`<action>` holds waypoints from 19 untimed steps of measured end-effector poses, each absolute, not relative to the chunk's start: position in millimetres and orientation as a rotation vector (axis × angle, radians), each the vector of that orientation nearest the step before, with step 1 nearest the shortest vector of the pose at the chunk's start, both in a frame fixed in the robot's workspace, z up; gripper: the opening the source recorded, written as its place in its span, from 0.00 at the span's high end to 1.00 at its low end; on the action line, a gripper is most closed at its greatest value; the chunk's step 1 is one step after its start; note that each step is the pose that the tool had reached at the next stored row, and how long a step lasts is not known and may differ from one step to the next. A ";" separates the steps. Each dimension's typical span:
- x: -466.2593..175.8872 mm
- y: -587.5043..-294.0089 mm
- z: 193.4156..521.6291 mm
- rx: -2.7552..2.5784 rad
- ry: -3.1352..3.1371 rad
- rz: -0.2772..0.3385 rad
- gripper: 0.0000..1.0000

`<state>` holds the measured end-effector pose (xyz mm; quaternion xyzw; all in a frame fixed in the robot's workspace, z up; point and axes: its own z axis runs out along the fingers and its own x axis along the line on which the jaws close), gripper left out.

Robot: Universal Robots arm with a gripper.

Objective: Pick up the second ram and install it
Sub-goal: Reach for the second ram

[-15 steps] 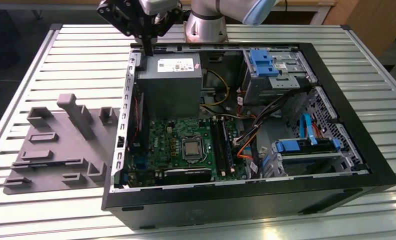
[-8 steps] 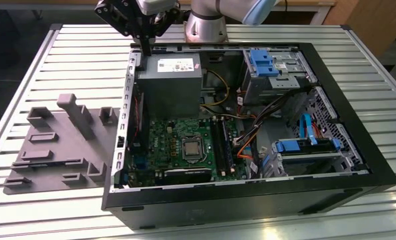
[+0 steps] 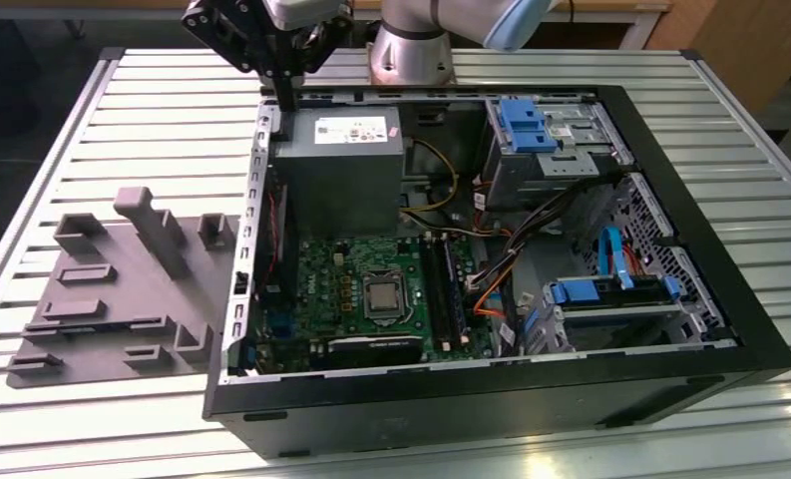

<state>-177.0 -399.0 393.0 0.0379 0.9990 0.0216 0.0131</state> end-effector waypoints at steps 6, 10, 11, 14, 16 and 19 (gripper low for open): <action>-180.8 -398.9 393.0 0.118 3.113 0.068 0.89; -182.2 -398.9 393.0 0.118 3.113 0.067 0.89; -182.5 -398.9 392.9 0.118 3.112 0.068 0.89; -183.3 -398.9 393.0 0.118 3.112 0.068 0.89; -183.8 -398.9 392.9 0.118 3.112 0.068 0.89; -184.9 -398.9 392.9 0.118 3.112 0.068 0.89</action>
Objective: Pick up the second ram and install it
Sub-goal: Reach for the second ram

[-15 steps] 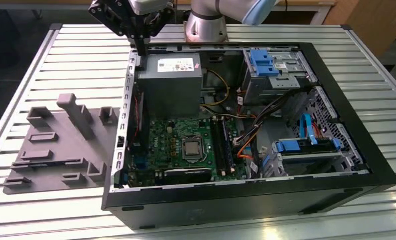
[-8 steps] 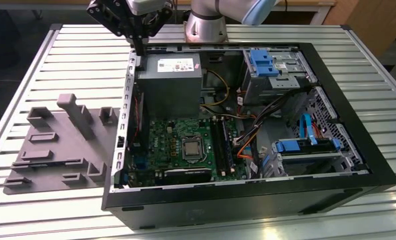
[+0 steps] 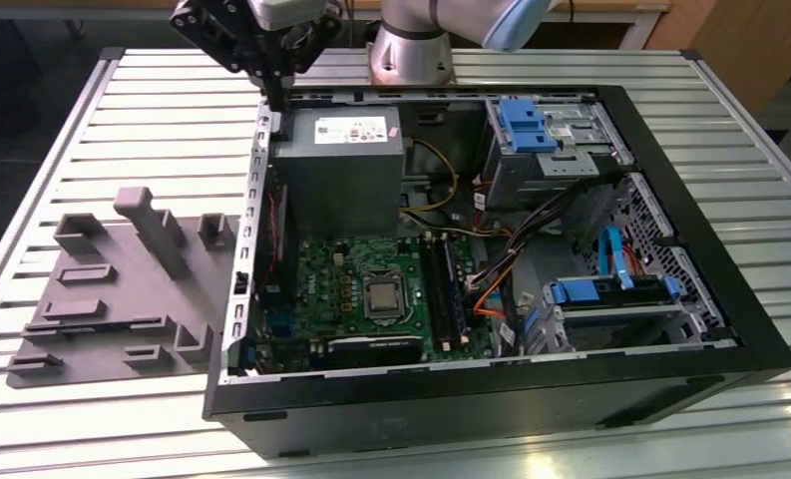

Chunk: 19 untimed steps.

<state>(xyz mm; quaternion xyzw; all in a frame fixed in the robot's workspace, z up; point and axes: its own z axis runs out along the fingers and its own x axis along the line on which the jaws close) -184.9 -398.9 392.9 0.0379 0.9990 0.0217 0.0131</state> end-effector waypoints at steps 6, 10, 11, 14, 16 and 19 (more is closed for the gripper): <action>-187.3 -398.9 392.9 0.118 3.112 0.068 0.89; -188.8 -398.9 393.0 0.118 3.113 0.067 0.89; -189.2 -398.9 393.0 0.118 3.113 0.068 0.89; -190.4 -398.9 392.9 0.118 3.112 0.068 0.89; -191.2 -398.9 392.9 0.118 3.112 0.068 0.89; -192.1 -398.9 393.0 0.118 3.113 0.067 0.89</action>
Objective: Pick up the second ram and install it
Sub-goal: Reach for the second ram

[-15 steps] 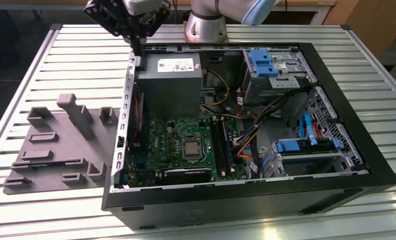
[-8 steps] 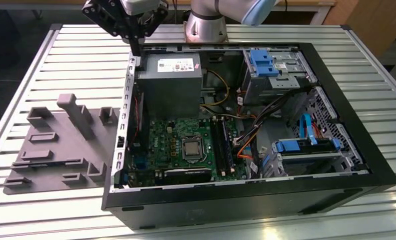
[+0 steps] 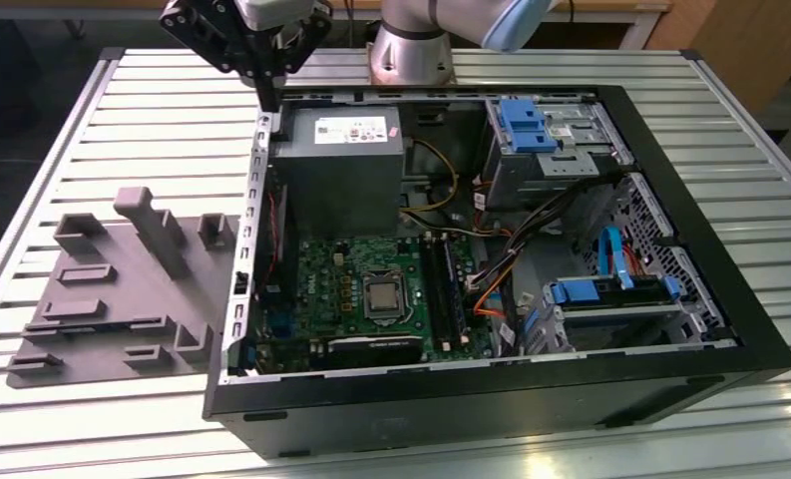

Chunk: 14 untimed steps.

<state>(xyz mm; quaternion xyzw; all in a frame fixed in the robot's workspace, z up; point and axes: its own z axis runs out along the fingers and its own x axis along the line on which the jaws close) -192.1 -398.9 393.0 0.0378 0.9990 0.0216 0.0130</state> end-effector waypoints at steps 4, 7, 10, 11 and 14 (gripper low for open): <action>-193.0 -398.9 393.0 0.118 3.113 0.067 0.89; -193.7 -398.9 393.0 0.118 3.113 0.067 0.89; -194.5 -398.9 392.9 0.118 3.112 0.068 0.89; -194.8 -398.9 392.9 0.118 3.112 0.068 0.89; -195.6 -398.9 392.9 0.118 3.112 0.068 0.89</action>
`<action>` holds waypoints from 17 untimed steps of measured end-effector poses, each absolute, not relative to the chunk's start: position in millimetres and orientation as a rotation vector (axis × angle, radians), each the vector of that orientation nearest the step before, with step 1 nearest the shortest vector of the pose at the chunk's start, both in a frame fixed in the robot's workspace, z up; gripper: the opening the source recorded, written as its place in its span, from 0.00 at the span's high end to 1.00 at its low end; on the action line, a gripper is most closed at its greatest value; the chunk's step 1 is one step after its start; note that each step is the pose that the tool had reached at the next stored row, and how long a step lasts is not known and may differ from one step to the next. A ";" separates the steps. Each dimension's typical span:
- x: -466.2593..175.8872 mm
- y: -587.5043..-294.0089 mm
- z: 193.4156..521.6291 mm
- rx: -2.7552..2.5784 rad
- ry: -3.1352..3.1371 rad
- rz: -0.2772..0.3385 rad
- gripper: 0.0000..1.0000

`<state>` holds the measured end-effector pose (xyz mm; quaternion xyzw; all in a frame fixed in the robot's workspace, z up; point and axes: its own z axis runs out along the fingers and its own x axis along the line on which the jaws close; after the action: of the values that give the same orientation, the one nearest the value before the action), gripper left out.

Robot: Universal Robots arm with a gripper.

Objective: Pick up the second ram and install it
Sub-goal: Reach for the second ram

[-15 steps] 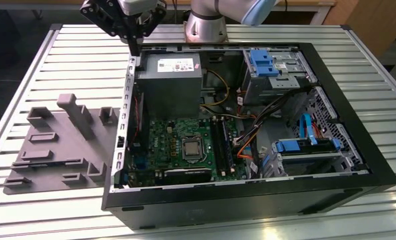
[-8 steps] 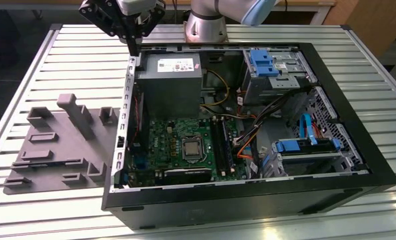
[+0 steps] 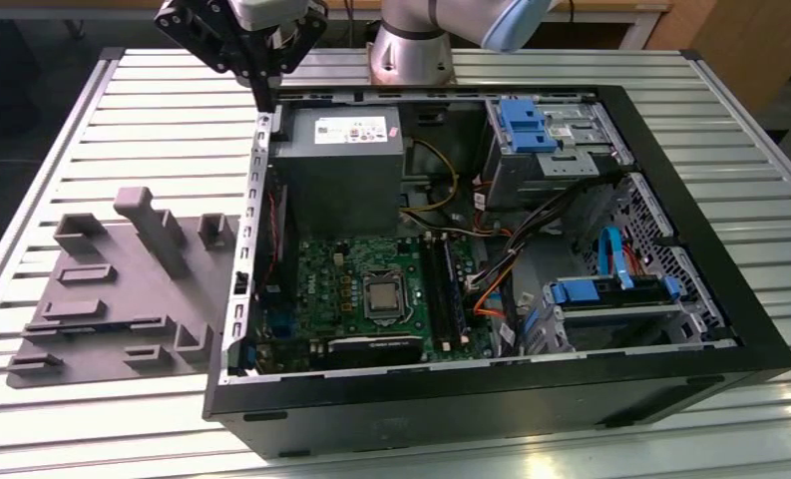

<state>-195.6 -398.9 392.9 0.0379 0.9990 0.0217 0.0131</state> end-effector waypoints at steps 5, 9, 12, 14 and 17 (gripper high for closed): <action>-197.6 -399.0 392.9 0.118 3.112 0.068 0.89; -199.8 -398.9 392.8 0.118 3.112 0.067 0.89; -201.5 -398.9 392.7 0.118 3.113 0.067 0.89; -202.9 -398.9 392.7 0.118 3.113 0.067 0.89; -205.0 -398.9 392.6 0.118 3.112 0.067 0.89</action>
<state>-205.0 -398.9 392.6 0.0379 0.9990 0.0217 0.0131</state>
